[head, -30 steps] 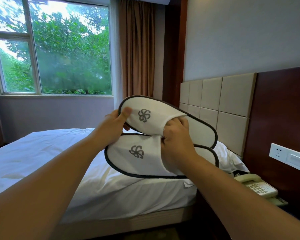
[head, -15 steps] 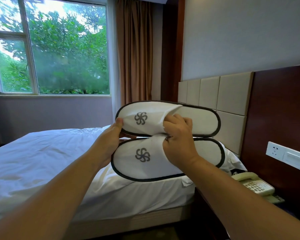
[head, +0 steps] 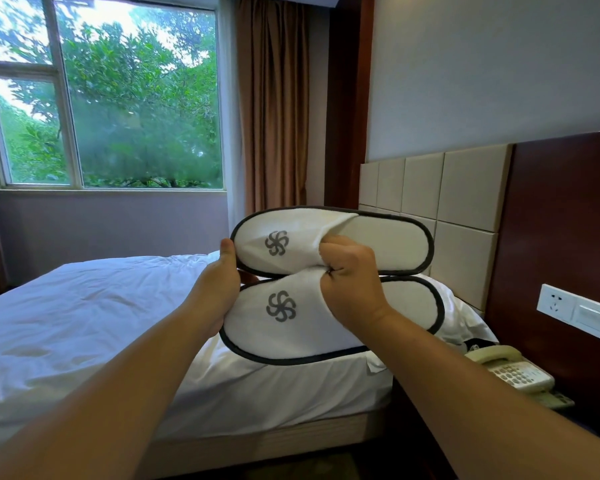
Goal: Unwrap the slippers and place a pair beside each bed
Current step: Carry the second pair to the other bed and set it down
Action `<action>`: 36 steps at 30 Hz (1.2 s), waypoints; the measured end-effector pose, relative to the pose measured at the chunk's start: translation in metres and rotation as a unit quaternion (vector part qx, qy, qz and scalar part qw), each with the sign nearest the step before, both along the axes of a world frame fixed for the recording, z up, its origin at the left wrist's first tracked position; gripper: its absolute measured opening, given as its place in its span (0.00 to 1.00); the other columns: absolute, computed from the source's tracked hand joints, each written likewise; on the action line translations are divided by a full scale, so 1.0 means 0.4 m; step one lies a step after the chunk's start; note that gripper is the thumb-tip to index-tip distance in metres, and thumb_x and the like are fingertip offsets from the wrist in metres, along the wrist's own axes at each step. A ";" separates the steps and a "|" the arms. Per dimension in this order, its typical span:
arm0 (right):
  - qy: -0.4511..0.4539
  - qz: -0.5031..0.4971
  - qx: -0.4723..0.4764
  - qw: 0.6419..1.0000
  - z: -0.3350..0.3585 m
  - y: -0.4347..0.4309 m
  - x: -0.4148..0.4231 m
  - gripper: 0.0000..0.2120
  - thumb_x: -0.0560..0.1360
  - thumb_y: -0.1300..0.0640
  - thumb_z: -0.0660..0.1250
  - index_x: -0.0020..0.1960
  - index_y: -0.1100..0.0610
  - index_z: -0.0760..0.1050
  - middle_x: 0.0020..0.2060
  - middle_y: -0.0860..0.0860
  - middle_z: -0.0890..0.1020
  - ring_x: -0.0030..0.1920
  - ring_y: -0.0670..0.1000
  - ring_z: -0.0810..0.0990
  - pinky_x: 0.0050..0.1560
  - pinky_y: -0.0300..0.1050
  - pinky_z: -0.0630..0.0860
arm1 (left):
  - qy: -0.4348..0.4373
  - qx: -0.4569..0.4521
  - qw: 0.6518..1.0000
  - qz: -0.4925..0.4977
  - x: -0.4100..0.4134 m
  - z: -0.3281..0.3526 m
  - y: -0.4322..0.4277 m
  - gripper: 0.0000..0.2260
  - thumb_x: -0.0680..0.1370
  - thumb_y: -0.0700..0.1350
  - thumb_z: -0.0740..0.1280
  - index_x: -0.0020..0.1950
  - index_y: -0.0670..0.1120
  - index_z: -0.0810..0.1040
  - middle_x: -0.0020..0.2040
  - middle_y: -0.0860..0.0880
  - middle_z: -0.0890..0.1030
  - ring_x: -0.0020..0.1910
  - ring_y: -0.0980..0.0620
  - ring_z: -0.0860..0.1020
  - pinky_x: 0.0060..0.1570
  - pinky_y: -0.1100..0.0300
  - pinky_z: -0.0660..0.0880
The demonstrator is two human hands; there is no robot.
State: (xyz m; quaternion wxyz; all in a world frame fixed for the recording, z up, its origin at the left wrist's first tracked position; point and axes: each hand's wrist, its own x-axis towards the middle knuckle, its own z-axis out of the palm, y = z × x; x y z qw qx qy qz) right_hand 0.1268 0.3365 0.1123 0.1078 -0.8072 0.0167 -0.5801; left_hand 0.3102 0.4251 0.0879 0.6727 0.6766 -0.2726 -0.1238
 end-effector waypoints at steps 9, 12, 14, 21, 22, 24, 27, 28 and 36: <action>0.006 0.023 0.049 0.998 -0.004 0.035 0.026 0.11 0.62 0.67 0.59 0.26 0.56 0.61 0.25 0.47 0.63 0.27 0.42 0.59 0.27 0.39 0.59 | -0.013 0.011 1.000 -0.014 0.031 -0.016 0.007 0.32 0.81 0.67 0.48 0.38 0.44 0.78 0.36 0.47 0.81 0.41 0.46 0.80 0.50 0.49 0.77; 0.026 0.010 0.073 0.997 -0.004 0.024 0.025 0.09 0.64 0.68 0.60 0.25 0.62 0.65 0.25 0.55 0.66 0.28 0.47 0.63 0.27 0.44 0.64 | -0.068 0.010 0.997 0.029 0.028 -0.024 0.005 0.33 0.82 0.65 0.47 0.37 0.44 0.78 0.36 0.47 0.82 0.39 0.47 0.80 0.41 0.54 0.74; 0.018 0.037 0.084 0.996 0.001 0.044 0.023 0.10 0.63 0.70 0.60 0.25 0.64 0.64 0.25 0.57 0.66 0.28 0.46 0.62 0.28 0.43 0.62 | -0.063 0.009 0.998 0.026 0.033 -0.030 0.013 0.33 0.82 0.65 0.47 0.34 0.46 0.79 0.33 0.48 0.81 0.35 0.50 0.80 0.38 0.55 0.72; -0.022 0.132 0.064 0.989 0.030 0.131 0.028 0.11 0.59 0.71 0.57 0.25 0.60 0.58 0.24 0.55 0.62 0.27 0.48 0.60 0.26 0.43 0.58 | -0.025 -0.024 0.999 -0.031 0.028 -0.032 0.052 0.31 0.82 0.66 0.51 0.37 0.48 0.84 0.34 0.51 0.85 0.33 0.53 0.83 0.35 0.59 0.77; 0.006 0.103 0.044 0.994 0.033 0.122 0.026 0.11 0.59 0.71 0.58 0.25 0.61 0.59 0.24 0.55 0.63 0.27 0.49 0.61 0.26 0.45 0.59 | -0.031 -0.027 0.999 -0.007 0.027 -0.027 0.061 0.31 0.82 0.65 0.51 0.35 0.47 0.81 0.30 0.52 0.82 0.30 0.53 0.81 0.32 0.60 0.76; 0.068 0.043 0.008 0.997 0.037 0.098 0.031 0.10 0.60 0.71 0.60 0.26 0.61 0.62 0.26 0.55 0.65 0.27 0.52 0.64 0.26 0.49 0.63 | -0.072 -0.016 0.996 0.043 0.033 -0.019 0.083 0.31 0.83 0.65 0.49 0.33 0.46 0.76 0.26 0.53 0.78 0.29 0.52 0.76 0.33 0.58 0.72; 0.139 -0.026 -0.091 0.986 0.039 0.083 0.054 0.07 0.64 0.71 0.65 0.31 0.62 0.75 0.31 0.51 0.74 0.33 0.54 0.73 0.31 0.47 0.72 | -0.128 -0.024 0.987 0.099 0.056 0.001 0.116 0.32 0.83 0.64 0.48 0.31 0.45 0.75 0.26 0.52 0.79 0.32 0.50 0.77 0.35 0.56 0.70; 0.148 -0.037 -0.111 0.982 0.038 0.083 0.067 0.07 0.66 0.71 0.66 0.35 0.62 0.80 0.35 0.53 0.78 0.36 0.56 0.76 0.35 0.47 0.75 | -0.144 -0.023 0.983 0.109 0.065 0.009 0.127 0.33 0.83 0.64 0.48 0.32 0.45 0.76 0.29 0.51 0.80 0.34 0.49 0.77 0.36 0.55 0.70; 0.072 0.058 -0.060 0.994 0.010 0.133 0.189 0.05 0.66 0.68 0.76 0.41 0.66 0.84 0.42 0.59 0.83 0.42 0.58 0.80 0.43 0.50 0.78 | -0.163 0.021 0.975 0.149 0.173 0.001 0.228 0.32 0.83 0.64 0.49 0.37 0.44 0.79 0.39 0.47 0.82 0.39 0.48 0.79 0.36 0.56 0.70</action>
